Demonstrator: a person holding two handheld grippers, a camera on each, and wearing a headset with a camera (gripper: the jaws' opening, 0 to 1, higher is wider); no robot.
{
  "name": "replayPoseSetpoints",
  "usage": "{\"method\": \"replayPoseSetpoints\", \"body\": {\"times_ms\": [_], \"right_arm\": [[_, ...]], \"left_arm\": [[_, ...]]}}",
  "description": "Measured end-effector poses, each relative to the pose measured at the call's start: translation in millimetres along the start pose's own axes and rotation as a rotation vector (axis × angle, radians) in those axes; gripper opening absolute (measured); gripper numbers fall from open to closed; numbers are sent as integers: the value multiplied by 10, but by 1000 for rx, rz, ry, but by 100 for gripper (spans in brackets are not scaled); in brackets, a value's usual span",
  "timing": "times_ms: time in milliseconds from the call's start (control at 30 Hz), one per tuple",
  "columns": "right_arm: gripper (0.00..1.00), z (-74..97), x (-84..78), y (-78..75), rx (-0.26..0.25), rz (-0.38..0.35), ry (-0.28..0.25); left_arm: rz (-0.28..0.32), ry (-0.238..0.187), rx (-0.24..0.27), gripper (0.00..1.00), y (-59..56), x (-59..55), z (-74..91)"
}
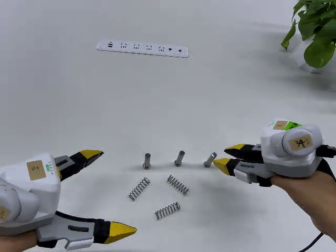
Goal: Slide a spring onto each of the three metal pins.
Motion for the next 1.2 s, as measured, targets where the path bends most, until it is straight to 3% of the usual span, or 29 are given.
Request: {"method": "replayPoseSetpoints", "body": {"times_ms": [167,433,900,1133,1200], "right_arm": [[33,118,-11,-30,5,38,-26],[50,329,22,44,34,70,-69],[78,606,-154,126,127,159,-133],[89,723,-212,166,160,179,-158],[90,739,-240,172,171,183,-158]], "left_arm": [[-6,-1,1,100,0,10,13],[-24,5,9,98,15,36,57],[-25,12,50,92,93,63,87],[-27,61,72,83,103,39,41],[-27,103,84,79,108,2,17]]}}
Point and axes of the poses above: the centre of the closed fingertips' face, and the gripper's own axes: z roughly backward along the fingers, y roughly to its left, x roughly out of its top, the point moved 4 cm from there along z, roughly backward along the fingers
